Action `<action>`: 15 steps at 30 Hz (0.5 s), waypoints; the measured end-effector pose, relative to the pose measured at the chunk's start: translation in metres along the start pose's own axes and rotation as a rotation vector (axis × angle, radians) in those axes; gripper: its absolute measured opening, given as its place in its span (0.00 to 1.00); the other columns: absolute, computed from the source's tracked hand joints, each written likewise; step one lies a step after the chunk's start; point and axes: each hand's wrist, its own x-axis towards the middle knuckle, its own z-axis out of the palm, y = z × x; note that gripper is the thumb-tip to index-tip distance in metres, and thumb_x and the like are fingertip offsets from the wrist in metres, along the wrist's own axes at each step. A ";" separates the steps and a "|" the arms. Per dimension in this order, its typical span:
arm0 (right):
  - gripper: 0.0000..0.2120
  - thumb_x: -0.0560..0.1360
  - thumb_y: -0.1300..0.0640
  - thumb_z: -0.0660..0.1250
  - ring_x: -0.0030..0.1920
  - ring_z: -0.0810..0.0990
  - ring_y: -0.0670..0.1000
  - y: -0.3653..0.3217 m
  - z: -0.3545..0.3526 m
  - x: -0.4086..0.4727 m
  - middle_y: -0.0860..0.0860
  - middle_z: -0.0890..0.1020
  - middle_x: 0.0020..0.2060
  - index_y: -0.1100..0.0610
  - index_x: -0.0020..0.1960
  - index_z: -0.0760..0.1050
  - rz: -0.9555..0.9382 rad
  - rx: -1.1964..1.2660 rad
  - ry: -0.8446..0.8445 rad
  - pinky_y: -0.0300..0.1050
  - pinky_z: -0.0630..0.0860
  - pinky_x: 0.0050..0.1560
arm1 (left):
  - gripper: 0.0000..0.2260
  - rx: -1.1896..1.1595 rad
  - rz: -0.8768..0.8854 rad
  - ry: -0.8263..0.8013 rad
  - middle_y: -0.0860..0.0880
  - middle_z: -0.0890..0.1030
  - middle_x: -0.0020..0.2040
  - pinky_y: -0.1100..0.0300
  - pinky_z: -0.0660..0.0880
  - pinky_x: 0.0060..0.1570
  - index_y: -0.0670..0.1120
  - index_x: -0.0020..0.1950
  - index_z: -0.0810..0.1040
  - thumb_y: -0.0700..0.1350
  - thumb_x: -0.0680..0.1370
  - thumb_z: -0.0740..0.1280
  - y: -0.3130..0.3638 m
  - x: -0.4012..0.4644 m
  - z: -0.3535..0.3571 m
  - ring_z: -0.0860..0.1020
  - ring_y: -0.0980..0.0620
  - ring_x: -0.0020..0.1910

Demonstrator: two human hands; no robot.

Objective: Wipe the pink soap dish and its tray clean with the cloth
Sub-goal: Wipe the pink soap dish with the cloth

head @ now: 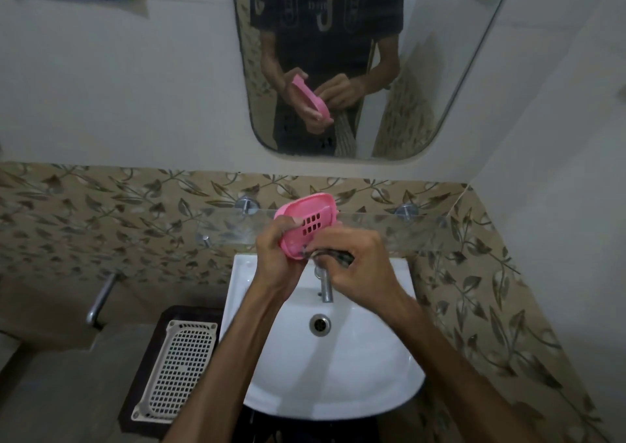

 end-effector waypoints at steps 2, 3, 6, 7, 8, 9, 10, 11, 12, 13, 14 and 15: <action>0.14 0.70 0.69 0.72 0.49 0.87 0.45 -0.005 0.006 -0.005 0.51 0.89 0.49 0.58 0.52 0.88 -0.040 0.025 -0.043 0.41 0.84 0.56 | 0.17 0.028 0.010 -0.020 0.42 0.86 0.46 0.56 0.81 0.39 0.46 0.52 0.87 0.46 0.65 0.69 0.001 -0.001 -0.002 0.84 0.45 0.44; 0.14 0.70 0.70 0.72 0.50 0.87 0.46 -0.001 0.003 -0.003 0.51 0.89 0.49 0.59 0.52 0.88 -0.029 -0.002 -0.037 0.43 0.84 0.57 | 0.17 0.025 0.011 -0.011 0.42 0.86 0.46 0.56 0.79 0.40 0.46 0.51 0.88 0.47 0.64 0.70 0.001 -0.001 -0.003 0.84 0.45 0.44; 0.13 0.70 0.72 0.72 0.47 0.87 0.49 0.015 -0.007 0.001 0.51 0.89 0.49 0.59 0.50 0.88 0.038 -0.175 0.057 0.50 0.85 0.52 | 0.21 -0.013 0.017 0.018 0.40 0.84 0.49 0.55 0.76 0.41 0.43 0.56 0.83 0.45 0.64 0.70 0.000 0.000 -0.002 0.81 0.44 0.46; 0.13 0.70 0.71 0.73 0.47 0.87 0.49 0.012 -0.005 0.001 0.51 0.89 0.48 0.59 0.50 0.88 0.040 -0.177 0.064 0.49 0.85 0.52 | 0.21 -0.013 0.018 0.021 0.40 0.84 0.49 0.56 0.76 0.40 0.43 0.56 0.83 0.45 0.64 0.70 0.000 0.001 -0.002 0.81 0.44 0.45; 0.13 0.70 0.70 0.72 0.46 0.87 0.48 0.006 -0.001 0.000 0.51 0.89 0.48 0.58 0.50 0.88 0.016 -0.136 0.042 0.47 0.85 0.52 | 0.19 -0.011 0.019 0.015 0.40 0.84 0.48 0.57 0.77 0.38 0.43 0.54 0.84 0.45 0.64 0.70 0.000 0.001 -0.002 0.81 0.45 0.44; 0.12 0.70 0.68 0.72 0.47 0.87 0.46 -0.001 0.005 -0.001 0.50 0.89 0.47 0.58 0.50 0.88 -0.020 -0.076 -0.001 0.44 0.85 0.53 | 0.17 -0.006 0.022 0.007 0.41 0.84 0.46 0.58 0.77 0.37 0.44 0.52 0.86 0.45 0.64 0.70 0.000 0.001 -0.003 0.81 0.45 0.43; 0.13 0.70 0.67 0.71 0.47 0.87 0.45 -0.005 0.008 -0.003 0.50 0.89 0.48 0.57 0.51 0.88 -0.043 -0.034 -0.039 0.41 0.84 0.54 | 0.17 -0.007 0.022 0.001 0.41 0.85 0.45 0.58 0.78 0.36 0.45 0.51 0.86 0.45 0.64 0.69 0.000 0.000 -0.004 0.82 0.45 0.42; 0.13 0.70 0.67 0.71 0.47 0.87 0.45 -0.004 0.009 -0.003 0.50 0.89 0.48 0.57 0.51 0.88 -0.047 -0.022 -0.049 0.41 0.84 0.54 | 0.17 -0.016 0.020 0.003 0.41 0.85 0.45 0.57 0.78 0.36 0.44 0.52 0.85 0.44 0.65 0.69 0.000 0.000 -0.006 0.82 0.45 0.42; 0.13 0.70 0.68 0.72 0.47 0.87 0.45 0.000 0.007 -0.001 0.50 0.89 0.48 0.57 0.51 0.88 -0.025 -0.028 -0.031 0.42 0.84 0.54 | 0.17 -0.030 0.019 0.007 0.41 0.85 0.46 0.57 0.78 0.36 0.43 0.54 0.84 0.43 0.67 0.67 0.000 -0.001 -0.007 0.82 0.45 0.43; 0.13 0.70 0.70 0.72 0.47 0.87 0.46 0.007 0.003 0.001 0.51 0.89 0.47 0.58 0.50 0.88 0.019 -0.038 0.007 0.45 0.85 0.53 | 0.17 -0.038 0.018 0.012 0.41 0.85 0.47 0.57 0.78 0.37 0.43 0.56 0.82 0.43 0.68 0.66 0.001 -0.001 -0.008 0.82 0.45 0.44; 0.13 0.70 0.71 0.73 0.46 0.87 0.47 0.011 0.001 0.001 0.51 0.89 0.47 0.59 0.50 0.88 0.059 -0.065 0.036 0.48 0.85 0.52 | 0.18 -0.036 0.019 0.015 0.41 0.85 0.47 0.57 0.78 0.37 0.43 0.57 0.81 0.42 0.68 0.66 0.001 -0.002 -0.009 0.82 0.45 0.44; 0.13 0.70 0.72 0.73 0.46 0.87 0.48 0.012 0.000 0.001 0.52 0.89 0.47 0.59 0.50 0.88 0.082 -0.094 0.039 0.50 0.85 0.51 | 0.19 -0.030 0.025 0.023 0.41 0.85 0.47 0.57 0.77 0.37 0.43 0.56 0.81 0.43 0.66 0.67 0.000 -0.002 -0.009 0.83 0.46 0.44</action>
